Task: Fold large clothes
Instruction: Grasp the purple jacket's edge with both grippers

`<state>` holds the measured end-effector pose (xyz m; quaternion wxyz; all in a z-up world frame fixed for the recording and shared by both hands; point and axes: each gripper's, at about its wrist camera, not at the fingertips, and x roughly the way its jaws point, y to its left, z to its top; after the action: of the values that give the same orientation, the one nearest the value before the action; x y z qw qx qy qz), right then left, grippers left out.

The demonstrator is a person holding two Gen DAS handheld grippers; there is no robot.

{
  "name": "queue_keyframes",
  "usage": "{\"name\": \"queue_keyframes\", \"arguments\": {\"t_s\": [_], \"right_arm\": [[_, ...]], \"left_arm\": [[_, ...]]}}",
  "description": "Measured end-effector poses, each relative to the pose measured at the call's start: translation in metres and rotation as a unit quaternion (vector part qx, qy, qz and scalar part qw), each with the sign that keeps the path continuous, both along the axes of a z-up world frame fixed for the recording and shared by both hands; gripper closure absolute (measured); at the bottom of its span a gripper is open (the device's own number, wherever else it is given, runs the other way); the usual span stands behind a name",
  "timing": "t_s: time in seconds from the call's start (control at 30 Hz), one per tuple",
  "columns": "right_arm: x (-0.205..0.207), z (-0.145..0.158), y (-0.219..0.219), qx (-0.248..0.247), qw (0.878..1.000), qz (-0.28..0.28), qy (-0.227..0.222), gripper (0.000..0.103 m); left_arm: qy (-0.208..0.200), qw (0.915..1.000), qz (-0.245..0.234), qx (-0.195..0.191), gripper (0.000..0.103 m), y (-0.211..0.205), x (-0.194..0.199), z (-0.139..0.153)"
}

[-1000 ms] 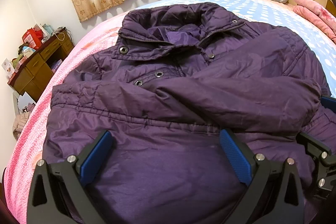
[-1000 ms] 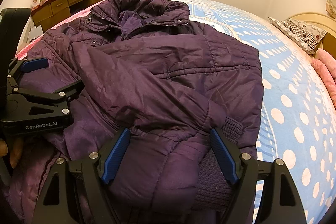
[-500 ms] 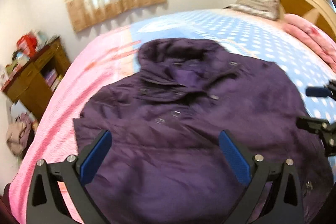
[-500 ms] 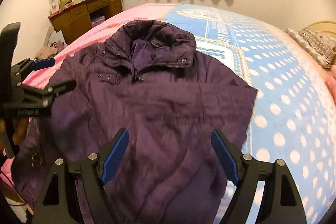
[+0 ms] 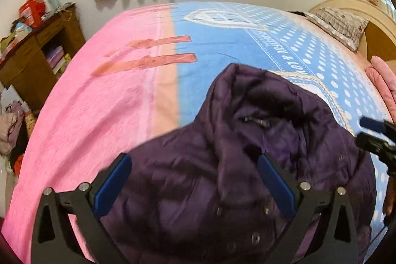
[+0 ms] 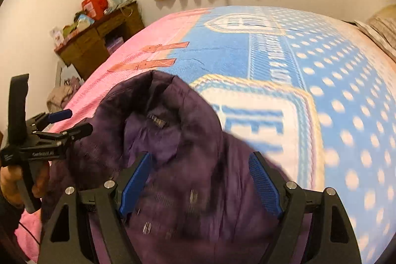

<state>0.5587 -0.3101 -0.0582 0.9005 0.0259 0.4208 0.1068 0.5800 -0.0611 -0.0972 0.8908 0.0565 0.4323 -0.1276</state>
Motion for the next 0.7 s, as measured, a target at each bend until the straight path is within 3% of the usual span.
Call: {"name": "queue_keyframes", "arguments": {"t_s": [0.23, 0.33, 0.4, 0.47, 0.7], "right_arm": [[0.065, -0.034, 0.013, -0.025, 0.998, 0.024, 0.043, 0.023], [0.076, -0.046, 0.020, -0.064, 0.995, 0.044, 0.061, 0.079], [0.073, -0.045, 0.025, -0.083, 0.994, 0.054, 0.055, 0.083], [0.066, -0.039, 0.027, -0.108, 0.992, 0.053, 0.035, 0.088], [0.031, -0.021, 0.019, -0.116, 0.993, 0.030, -0.012, 0.090]], "left_arm": [[-0.016, 0.9970, -0.020, 0.072, 0.003, -0.025, 0.036, -0.019], [-0.020, 0.9956, -0.038, 0.083, 0.032, -0.028, 0.038, -0.021], [-0.022, 0.9947, -0.059, 0.082, 0.070, -0.028, 0.036, -0.019], [-0.030, 0.9929, -0.076, 0.086, 0.084, -0.029, 0.031, -0.015], [-0.099, 0.9835, -0.111, 0.103, 0.087, -0.009, -0.006, 0.003]]}}
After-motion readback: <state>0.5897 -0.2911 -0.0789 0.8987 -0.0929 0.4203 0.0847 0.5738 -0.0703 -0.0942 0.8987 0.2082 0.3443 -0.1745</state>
